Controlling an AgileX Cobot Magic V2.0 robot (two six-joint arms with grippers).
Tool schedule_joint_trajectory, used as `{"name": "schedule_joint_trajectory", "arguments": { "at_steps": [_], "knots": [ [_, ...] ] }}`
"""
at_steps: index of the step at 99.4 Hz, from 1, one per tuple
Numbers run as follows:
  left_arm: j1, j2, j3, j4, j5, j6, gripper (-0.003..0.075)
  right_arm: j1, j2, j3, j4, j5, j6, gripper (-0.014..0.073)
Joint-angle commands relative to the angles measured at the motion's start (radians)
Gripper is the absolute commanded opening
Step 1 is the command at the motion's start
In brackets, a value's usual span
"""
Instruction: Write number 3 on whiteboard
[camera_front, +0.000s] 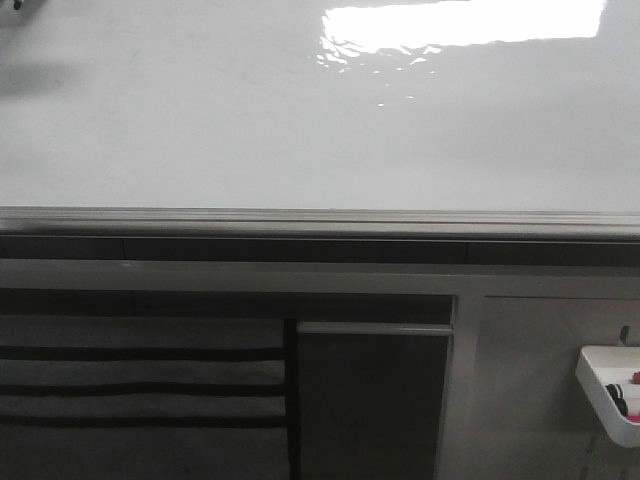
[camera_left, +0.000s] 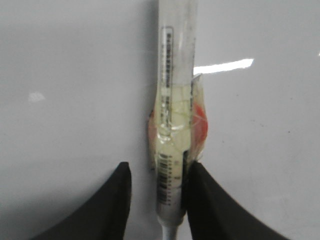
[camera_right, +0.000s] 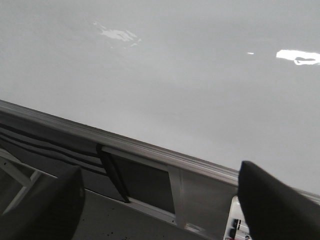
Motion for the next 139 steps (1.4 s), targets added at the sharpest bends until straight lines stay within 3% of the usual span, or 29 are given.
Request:
{"name": "schedule_joint_trajectory", "arguments": {
  "at_steps": [1,21,113,139],
  "knots": [
    [-0.008,-0.036,-0.037,-0.008,-0.082,0.004,0.0181,0.0,0.001,-0.036,-0.001,-0.076,-0.01,0.0562],
    [-0.008,-0.033,-0.037,-0.008,-0.084,0.004,0.0115,0.0,0.001,-0.036,-0.001,-0.076,-0.01,0.0562],
    [-0.009,-0.018,-0.037,-0.008,-0.087,0.007,0.0113,0.0,0.001,-0.036,-0.001,-0.066,-0.01,0.0562],
    [-0.009,-0.018,-0.037,-0.001,-0.077,0.007,-0.0018,0.0,0.001,-0.036,-0.001,-0.062,-0.01,0.0563]
  ]
}}
